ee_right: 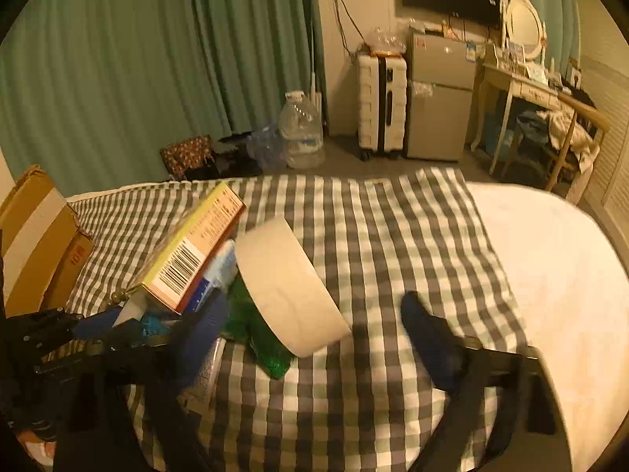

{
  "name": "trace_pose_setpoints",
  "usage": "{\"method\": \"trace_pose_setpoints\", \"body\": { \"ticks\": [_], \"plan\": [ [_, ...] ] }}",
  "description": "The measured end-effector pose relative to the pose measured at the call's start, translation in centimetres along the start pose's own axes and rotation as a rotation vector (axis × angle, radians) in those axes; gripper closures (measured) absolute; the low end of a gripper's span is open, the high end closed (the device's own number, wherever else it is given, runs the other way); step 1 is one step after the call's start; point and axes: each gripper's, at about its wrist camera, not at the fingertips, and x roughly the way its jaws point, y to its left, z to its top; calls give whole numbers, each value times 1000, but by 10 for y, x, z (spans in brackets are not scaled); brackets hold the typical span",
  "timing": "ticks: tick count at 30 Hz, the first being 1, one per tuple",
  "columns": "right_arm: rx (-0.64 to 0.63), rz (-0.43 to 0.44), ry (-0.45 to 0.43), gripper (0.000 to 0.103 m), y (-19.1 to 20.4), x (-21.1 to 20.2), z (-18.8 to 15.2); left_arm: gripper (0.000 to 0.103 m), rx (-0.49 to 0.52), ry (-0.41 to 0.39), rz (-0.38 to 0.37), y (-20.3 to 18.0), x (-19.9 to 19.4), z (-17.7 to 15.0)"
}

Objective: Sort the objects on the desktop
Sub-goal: 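Grasp the white tape roll with the right tool while the left tool grasps the white tube, then carry the tape roll and white tube over the cardboard box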

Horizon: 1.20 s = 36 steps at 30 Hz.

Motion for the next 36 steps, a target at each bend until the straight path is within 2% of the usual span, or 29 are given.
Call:
{"method": "trace_pose_setpoints", "body": {
  "ticks": [1, 3, 11, 12, 13, 16, 26, 36],
  "plan": [
    [4, -12, 18, 69, -1, 2, -1, 87, -7, -3, -3, 2, -1, 1],
    [18, -27, 42, 72, -5, 3, -1, 87, -19, -9, -5, 2, -4, 3],
    [32, -22, -7, 76, -8, -16, 7, 87, -27, -62, 6, 4, -21, 16],
    [33, -22, -14, 77, -8, -19, 9, 87, -27, -69, 7, 4, -23, 18],
    [36, -23, -19, 84, -9, -22, 11, 87, -27, -74, 8, 4, -25, 19],
    [47, -25, -31, 97, -12, -29, 17, 87, -23, -98, 15, 3, -33, 24],
    [55, -23, -78, 98, -17, -52, 32, 87, -16, -206, 31, 3, -73, 39],
    [51, -20, -161, 98, 1, -89, 50, 87, -24, -323, 59, 11, -121, 50]
  ]
}}
